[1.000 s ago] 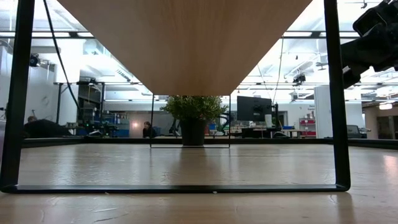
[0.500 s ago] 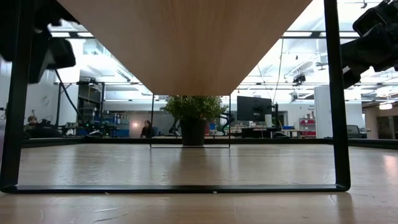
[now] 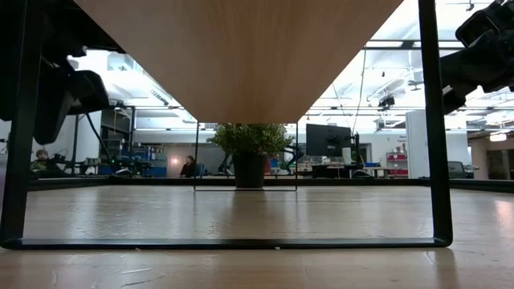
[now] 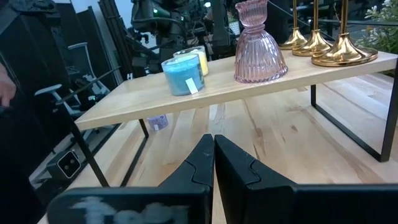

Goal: Pick & Place candle stick holders
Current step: Put the purple scented candle on the shelf aligned with the yellow scented candle

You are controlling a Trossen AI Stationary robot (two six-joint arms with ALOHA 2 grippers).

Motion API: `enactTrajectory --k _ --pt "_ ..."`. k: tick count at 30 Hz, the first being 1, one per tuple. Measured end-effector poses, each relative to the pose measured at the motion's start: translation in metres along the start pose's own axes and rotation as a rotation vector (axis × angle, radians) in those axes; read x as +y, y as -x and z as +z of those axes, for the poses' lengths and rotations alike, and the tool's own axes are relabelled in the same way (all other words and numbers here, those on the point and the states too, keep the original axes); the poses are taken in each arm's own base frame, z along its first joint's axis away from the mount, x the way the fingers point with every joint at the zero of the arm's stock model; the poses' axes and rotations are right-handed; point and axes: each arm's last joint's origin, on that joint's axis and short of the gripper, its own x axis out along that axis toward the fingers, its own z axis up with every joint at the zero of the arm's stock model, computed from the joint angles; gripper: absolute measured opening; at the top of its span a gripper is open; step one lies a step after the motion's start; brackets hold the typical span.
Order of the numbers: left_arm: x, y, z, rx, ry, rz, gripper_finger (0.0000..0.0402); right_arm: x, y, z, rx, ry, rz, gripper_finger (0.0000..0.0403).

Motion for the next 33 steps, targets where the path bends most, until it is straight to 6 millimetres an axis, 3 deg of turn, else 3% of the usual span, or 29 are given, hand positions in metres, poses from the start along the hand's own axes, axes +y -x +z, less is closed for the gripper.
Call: enactTrajectory --k 15,24,28,33 --pt "-0.003 -0.026 -0.003 0.054 -0.056 0.03 0.0178 0.0 0.0 0.0 0.0 0.0 0.0 0.0009" --pt "-0.002 -0.029 -0.004 0.06 -0.063 0.042 0.0177 0.0 0.0 0.0 0.0 0.0 -0.001 0.0009" --pt "-0.002 -0.029 -0.004 0.06 -0.068 0.042 0.0157 0.0 0.0 0.0 0.0 0.0 0.0 0.0009" --pt "0.0 -0.031 -0.006 0.068 -0.066 0.047 0.0102 0.0 0.0 0.0 0.0 0.0 0.0 0.0009"
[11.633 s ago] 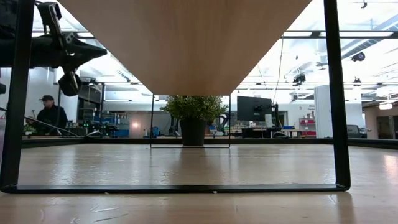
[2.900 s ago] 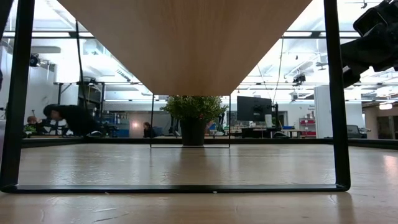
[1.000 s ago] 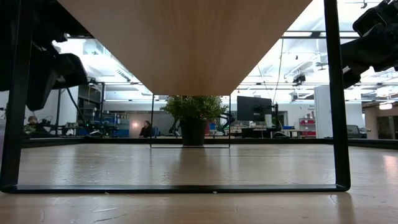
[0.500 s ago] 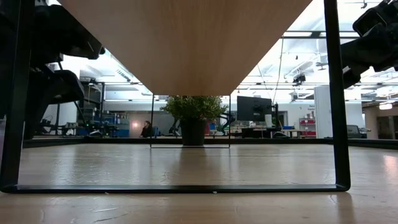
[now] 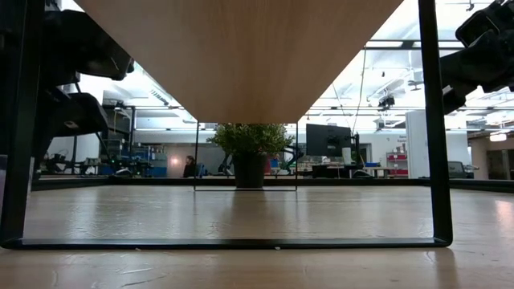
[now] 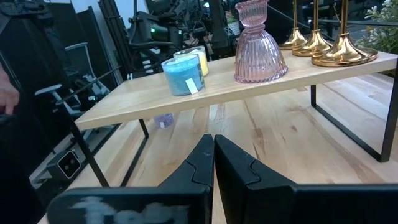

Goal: Pick & Place candle stick holders
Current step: Put the purple scented candle on the shelf aligned with the yellow scented candle

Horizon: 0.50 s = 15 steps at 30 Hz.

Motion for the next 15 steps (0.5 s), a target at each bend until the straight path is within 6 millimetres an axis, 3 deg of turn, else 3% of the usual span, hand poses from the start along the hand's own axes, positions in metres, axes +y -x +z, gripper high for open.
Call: enactTrajectory --k 7,15 --pt "0.0 0.001 -0.001 0.01 -0.016 -0.013 0.0013 0.0 0.0 0.0 0.0 0.0 0.0 0.0009" --pt "0.005 0.025 -0.011 0.063 -0.019 0.015 0.0005 0.0 0.0 0.0 0.0 0.0 0.0 0.0009"
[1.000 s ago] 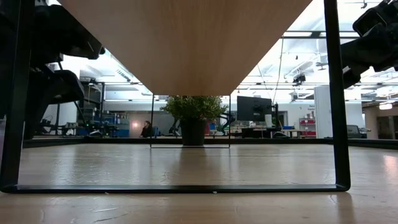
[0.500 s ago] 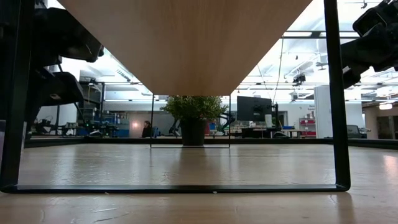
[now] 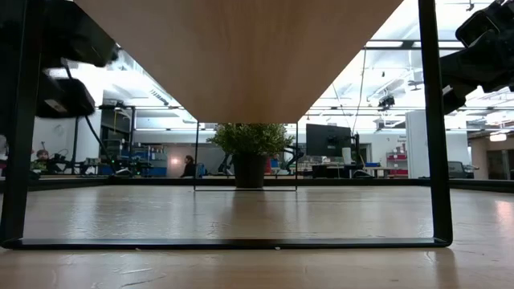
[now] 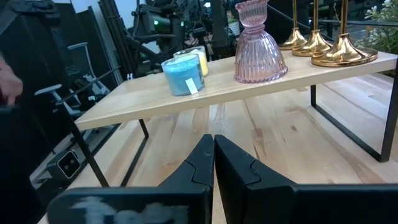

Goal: Pick & Place candle stick holders
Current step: Put the purple scented candle on the shelf aligned with the yellow scented candle

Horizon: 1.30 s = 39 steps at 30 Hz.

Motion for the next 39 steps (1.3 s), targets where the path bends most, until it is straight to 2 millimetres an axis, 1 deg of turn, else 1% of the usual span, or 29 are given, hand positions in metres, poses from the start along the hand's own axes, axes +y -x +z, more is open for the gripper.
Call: enactTrajectory --k 2,4,9,12,14,16,20,24,27,32,39 --pt "0.002 0.014 -0.005 0.014 0.004 0.01 0.0005 0.0 0.0 0.0 0.0 0.0 0.0 0.0009" --pt "0.002 0.031 -0.009 0.009 0.005 0.007 0.0005 0.0 0.0 0.0 0.0 0.0 0.0 0.0009" --pt "0.005 0.083 -0.018 -0.033 0.038 0.023 0.0003 0.0 0.0 0.0 0.0 0.0 0.0 0.0009" --pt "0.006 0.113 -0.016 -0.097 0.086 0.062 0.0003 0.0 0.0 0.0 0.0 0.0 0.0 0.0009" --pt "0.006 0.131 -0.01 -0.163 0.118 0.081 0.0002 0.0 0.0 0.0 0.0 0.0 0.0 0.0009" --pt "0.006 0.147 0.0 -0.244 0.148 0.091 0.0002 0.0 0.0 0.0 0.0 0.0 0.0 0.0009" --pt "0.008 0.168 0.027 -0.355 0.202 0.133 0.0002 0.0 0.0 0.0 0.0 0.0 0.0 0.0009" --pt "0.016 0.176 0.054 -0.392 0.179 0.186 0.0005 0.0 0.0 0.0 0.0 0.0 0.0 0.0009" --pt "0.023 0.176 0.074 -0.389 0.163 0.221 0.0004 0.0 0.0 0.0 0.0 0.0 0.0 0.0009" --pt "0.028 0.162 0.098 -0.326 0.107 0.232 0.0005 0.0 0.0 0.0 0.0 0.0 0.0 0.0009" --pt "0.029 0.137 0.115 -0.245 0.062 0.257 0.0005 0.0 0.0 0.0 0.0 0.0 0.0 0.0009"
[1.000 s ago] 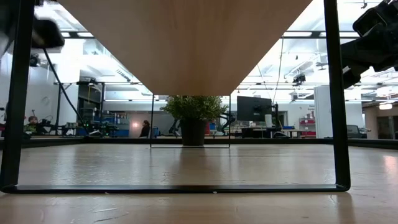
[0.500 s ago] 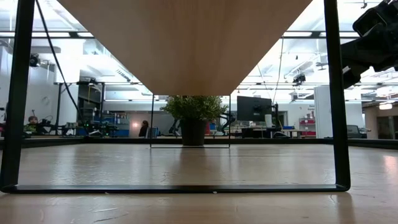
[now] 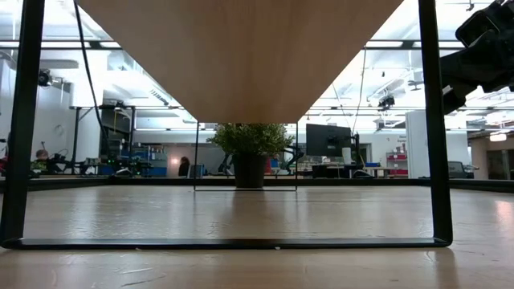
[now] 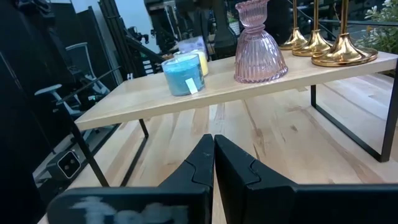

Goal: Pick & Place candle stick holders
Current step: Put the purple scented candle on the shelf aligned with the yellow scented candle, then put the pink glass candle holder on the shelf aligned with the pink glass candle holders

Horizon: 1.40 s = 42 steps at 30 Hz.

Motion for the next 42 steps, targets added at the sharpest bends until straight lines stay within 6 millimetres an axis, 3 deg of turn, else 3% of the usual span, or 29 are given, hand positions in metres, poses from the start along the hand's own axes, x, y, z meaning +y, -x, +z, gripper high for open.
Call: enactTrajectory --k 5,12,22,28,32,36,42 --pt "-0.002 -0.011 0.003 0.02 -0.009 0.006 0.0012 0.0 0.0 0.0 0.0 0.0 -0.001 0.0009" --pt "-0.003 -0.01 0.006 -0.013 -0.005 -0.008 0.0027 0.0 0.0 0.0 0.0 0.0 0.0 0.0009" --pt "0.003 0.022 -0.003 -0.051 0.026 -0.056 0.0082 0.0 0.0 0.0 0.0 0.0 0.0 0.0009" --pt "0.008 0.068 -0.044 0.024 -0.017 -0.072 0.0113 0.0 0.0 0.0 0.0 0.0 0.0 0.0009" --pt "0.007 0.087 -0.075 0.013 -0.023 -0.105 0.0119 0.0 0.0 0.0 0.0 0.0 0.0 0.0009" --pt "-0.007 0.087 -0.11 0.045 -0.054 -0.193 0.0119 0.0 0.0 0.0 0.0 0.0 0.0 0.0009" --pt "-0.042 0.06 -0.171 0.154 -0.12 -0.284 0.0119 0.0 0.0 0.0 0.0 0.0 0.0 0.0009"
